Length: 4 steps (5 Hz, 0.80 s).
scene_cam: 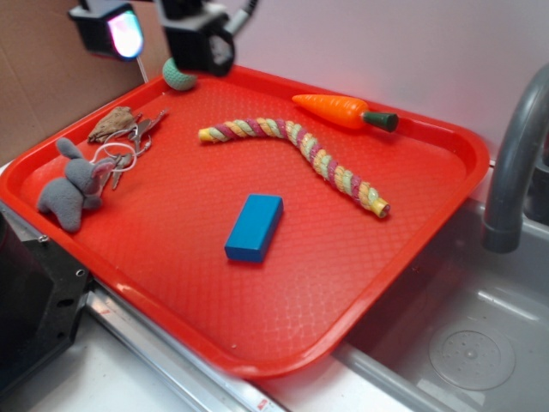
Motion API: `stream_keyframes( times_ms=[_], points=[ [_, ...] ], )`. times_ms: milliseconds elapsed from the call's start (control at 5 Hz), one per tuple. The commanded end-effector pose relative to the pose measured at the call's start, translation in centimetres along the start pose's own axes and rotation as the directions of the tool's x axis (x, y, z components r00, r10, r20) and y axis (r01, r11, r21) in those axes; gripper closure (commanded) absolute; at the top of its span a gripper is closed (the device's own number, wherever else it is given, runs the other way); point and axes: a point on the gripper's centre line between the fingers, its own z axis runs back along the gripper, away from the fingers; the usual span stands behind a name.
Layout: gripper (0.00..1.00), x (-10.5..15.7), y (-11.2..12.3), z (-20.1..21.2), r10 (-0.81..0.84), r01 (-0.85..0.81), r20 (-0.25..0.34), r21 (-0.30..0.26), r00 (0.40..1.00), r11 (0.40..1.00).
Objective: Grab the blue block.
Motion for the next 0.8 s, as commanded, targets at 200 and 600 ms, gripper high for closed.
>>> stream_keyframes(
  times_ms=[200, 600],
  points=[
    [0.00, 1.9, 0.0, -4.2, -0.046, 0.046, -0.018, 0.001, 0.999, 0.999],
    [0.00, 1.9, -0.8, -10.4, 0.012, -0.011, -0.018, 0.048, 1.000, 0.999]
  ],
)
